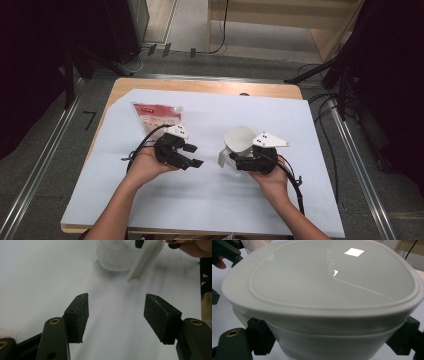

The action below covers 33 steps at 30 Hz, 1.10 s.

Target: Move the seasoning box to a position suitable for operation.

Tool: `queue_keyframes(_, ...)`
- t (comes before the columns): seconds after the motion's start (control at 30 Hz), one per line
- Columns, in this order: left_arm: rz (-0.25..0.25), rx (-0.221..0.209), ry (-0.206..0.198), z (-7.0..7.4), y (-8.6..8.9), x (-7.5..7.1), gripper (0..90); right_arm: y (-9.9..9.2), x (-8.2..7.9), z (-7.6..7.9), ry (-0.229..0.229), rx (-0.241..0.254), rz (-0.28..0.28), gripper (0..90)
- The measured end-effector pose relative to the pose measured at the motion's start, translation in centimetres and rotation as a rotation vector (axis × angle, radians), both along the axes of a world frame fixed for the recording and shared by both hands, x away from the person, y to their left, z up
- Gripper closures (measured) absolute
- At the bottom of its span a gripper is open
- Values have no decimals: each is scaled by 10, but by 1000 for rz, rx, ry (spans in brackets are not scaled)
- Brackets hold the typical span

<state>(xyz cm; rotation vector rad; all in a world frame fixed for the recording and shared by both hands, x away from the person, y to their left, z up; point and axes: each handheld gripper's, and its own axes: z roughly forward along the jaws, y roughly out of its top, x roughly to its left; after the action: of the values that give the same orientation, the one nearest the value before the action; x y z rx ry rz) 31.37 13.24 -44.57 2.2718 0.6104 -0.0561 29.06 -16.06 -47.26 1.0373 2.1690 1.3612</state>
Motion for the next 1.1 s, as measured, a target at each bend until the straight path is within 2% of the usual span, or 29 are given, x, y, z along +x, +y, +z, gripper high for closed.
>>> queue_keyframes(0.4, 3, -9, -4, 0, 1, 0, 378, 12, 1, -18, 29, -20, 27, 142)
queue_keyframes(0.57, 3, -9, -3, 0, 1, 0, 378, 12, 1, -19, 31, -8, 21, 142)
queue_keyframes(0.7, -4, 2, -3, 0, 0, 0, 378, 12, 1, -21, 13, -3, 23, 141)
queue_keyframes(0.8, 0, -5, -3, 0, -2, -1, 378, 10, 0, -23, 17, 19, 19, 141)
queue_keyframes(0.93, -1, -5, -4, 0, -2, -1, 377, 9, -1, -24, 4, 11, 22, 140)
queue_keyframes(1.1, -1, -4, -5, 0, -2, -1, 377, 9, -2, -24, 14, 3, 22, 138)
